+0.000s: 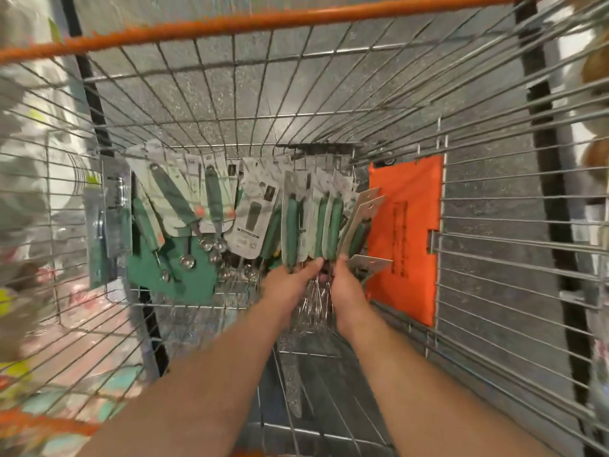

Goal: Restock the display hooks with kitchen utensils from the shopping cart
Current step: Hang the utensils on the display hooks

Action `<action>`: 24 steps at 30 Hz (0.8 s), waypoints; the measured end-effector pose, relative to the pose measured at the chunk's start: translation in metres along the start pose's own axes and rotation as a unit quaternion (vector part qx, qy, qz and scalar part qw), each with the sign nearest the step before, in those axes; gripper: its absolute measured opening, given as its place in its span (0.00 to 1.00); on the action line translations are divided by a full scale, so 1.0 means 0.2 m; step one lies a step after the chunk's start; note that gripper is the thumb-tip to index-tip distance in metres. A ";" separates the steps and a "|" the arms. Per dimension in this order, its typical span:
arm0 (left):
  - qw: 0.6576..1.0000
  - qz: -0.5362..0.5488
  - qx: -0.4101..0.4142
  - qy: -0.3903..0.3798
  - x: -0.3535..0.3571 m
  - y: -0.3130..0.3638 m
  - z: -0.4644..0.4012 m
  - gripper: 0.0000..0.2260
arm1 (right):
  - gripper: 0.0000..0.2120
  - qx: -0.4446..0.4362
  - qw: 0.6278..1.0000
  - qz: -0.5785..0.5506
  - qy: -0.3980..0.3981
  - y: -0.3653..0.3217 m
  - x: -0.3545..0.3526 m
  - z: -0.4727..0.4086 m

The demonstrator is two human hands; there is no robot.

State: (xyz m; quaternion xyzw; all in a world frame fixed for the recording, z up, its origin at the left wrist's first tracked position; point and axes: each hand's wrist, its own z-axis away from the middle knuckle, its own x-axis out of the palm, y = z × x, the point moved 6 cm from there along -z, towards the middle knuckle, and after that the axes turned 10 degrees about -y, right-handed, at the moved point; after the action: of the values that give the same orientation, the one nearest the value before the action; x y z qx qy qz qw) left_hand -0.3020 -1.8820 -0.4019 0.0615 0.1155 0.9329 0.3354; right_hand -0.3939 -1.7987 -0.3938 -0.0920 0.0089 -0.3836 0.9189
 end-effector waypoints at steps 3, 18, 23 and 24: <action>0.999 0.028 0.026 -0.006 0.03 0.05 0.09 0.11 | 0.33 -0.022 0.998 -0.052 0.001 -0.04 0.02 0.08; 0.978 0.121 0.170 0.021 -0.05 0.17 0.74 0.17 | 0.27 -0.141 0.979 0.029 -0.142 -0.23 0.24 0.96; 0.965 0.152 0.216 0.004 -0.11 0.15 0.90 0.53 | 0.39 -0.159 0.963 0.071 -0.207 -0.20 0.30 1.11; 0.960 0.161 0.228 0.004 -0.12 0.15 0.93 0.50 | 0.42 -0.166 0.957 0.077 -0.224 -0.20 0.32 1.14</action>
State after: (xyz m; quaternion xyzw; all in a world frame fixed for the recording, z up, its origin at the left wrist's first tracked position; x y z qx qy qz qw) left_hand -0.2660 -1.8884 -0.2152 0.1507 0.3149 0.9238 0.1572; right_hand -0.3578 -1.8343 -0.1601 -0.3257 -0.1269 -0.2743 0.8959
